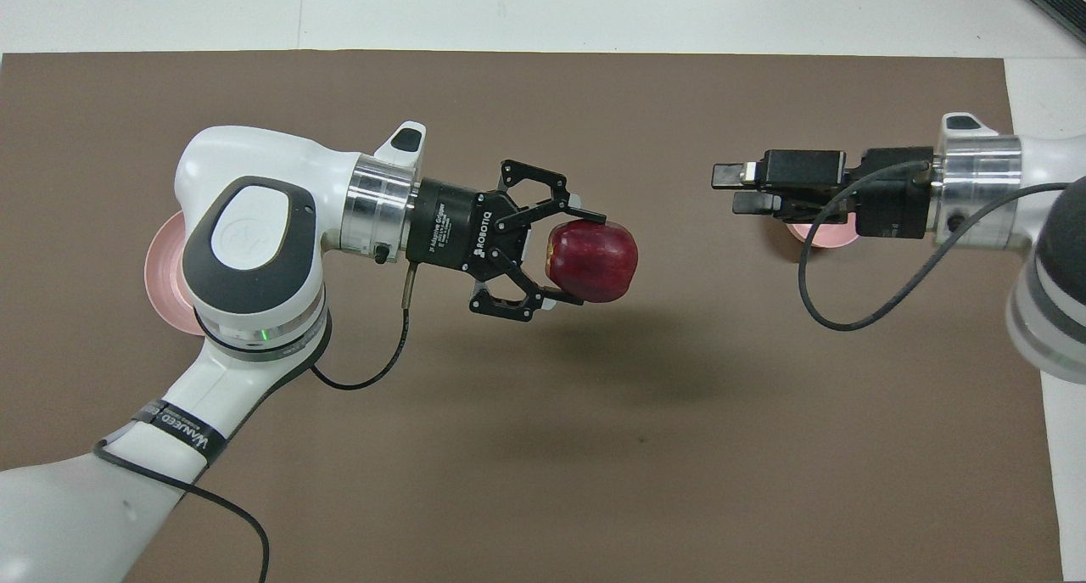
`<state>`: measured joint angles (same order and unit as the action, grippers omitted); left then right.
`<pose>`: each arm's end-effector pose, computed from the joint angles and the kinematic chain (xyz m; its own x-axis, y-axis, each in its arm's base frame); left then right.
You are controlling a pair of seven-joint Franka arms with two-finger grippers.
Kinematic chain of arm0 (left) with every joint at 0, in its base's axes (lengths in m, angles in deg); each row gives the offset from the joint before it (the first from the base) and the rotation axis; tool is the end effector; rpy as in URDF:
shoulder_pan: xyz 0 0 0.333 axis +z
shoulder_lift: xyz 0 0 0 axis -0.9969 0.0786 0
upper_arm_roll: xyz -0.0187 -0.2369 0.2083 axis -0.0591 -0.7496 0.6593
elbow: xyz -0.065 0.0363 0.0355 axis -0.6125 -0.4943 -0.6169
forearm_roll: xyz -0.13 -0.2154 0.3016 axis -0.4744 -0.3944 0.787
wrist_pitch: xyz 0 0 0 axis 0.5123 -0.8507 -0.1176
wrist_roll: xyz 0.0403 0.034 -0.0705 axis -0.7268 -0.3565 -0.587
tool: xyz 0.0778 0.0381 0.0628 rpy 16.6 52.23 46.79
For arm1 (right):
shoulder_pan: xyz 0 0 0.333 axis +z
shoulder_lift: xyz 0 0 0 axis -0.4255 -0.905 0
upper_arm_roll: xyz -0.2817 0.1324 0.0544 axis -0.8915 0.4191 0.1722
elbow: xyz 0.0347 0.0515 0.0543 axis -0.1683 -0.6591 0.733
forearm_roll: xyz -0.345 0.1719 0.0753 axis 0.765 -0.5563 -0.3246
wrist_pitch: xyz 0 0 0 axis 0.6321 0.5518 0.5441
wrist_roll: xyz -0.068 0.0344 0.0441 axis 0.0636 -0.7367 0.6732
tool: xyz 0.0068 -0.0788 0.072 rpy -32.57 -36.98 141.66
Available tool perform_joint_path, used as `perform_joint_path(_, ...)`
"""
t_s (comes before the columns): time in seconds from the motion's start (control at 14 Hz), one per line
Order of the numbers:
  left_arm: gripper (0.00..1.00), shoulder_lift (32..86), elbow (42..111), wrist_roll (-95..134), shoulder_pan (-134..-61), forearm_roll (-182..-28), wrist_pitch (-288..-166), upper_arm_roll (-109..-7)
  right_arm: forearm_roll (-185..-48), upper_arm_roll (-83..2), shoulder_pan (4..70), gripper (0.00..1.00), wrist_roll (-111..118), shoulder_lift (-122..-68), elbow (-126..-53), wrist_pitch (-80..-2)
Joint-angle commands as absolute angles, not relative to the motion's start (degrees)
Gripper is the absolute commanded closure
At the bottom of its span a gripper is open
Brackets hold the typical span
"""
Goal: Move apple from plate to bowl
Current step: 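Carry the apple toward center with the left gripper while the right gripper approaches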
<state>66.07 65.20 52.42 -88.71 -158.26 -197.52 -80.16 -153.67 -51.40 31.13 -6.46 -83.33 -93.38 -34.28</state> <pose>0.5559 -0.3456 0.4843 0.3800 0.0794 -0.9216 0.8929 -0.2919 0.3430 0.5882 0.0921 0.5201 0.9867 -0.1421 0.0787 0.0039 -0.4638 -0.8859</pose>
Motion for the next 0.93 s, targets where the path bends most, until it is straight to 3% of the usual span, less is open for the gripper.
perform_joint_path(0.0, 1.00, 66.15, 64.79, 53.70, -89.01, -160.71, -202.20, -83.16, -158.67, -51.33, 31.95, 0.00, -10.86, -79.57, -98.74, -34.28)
perform_joint_path(0.86, 1.00, 66.16, 64.71, 53.70, -91.03, -164.14, -210.12, -85.88, -159.92, -51.42, 30.81, 0.00, -13.33, -75.43, -105.42, -29.53)
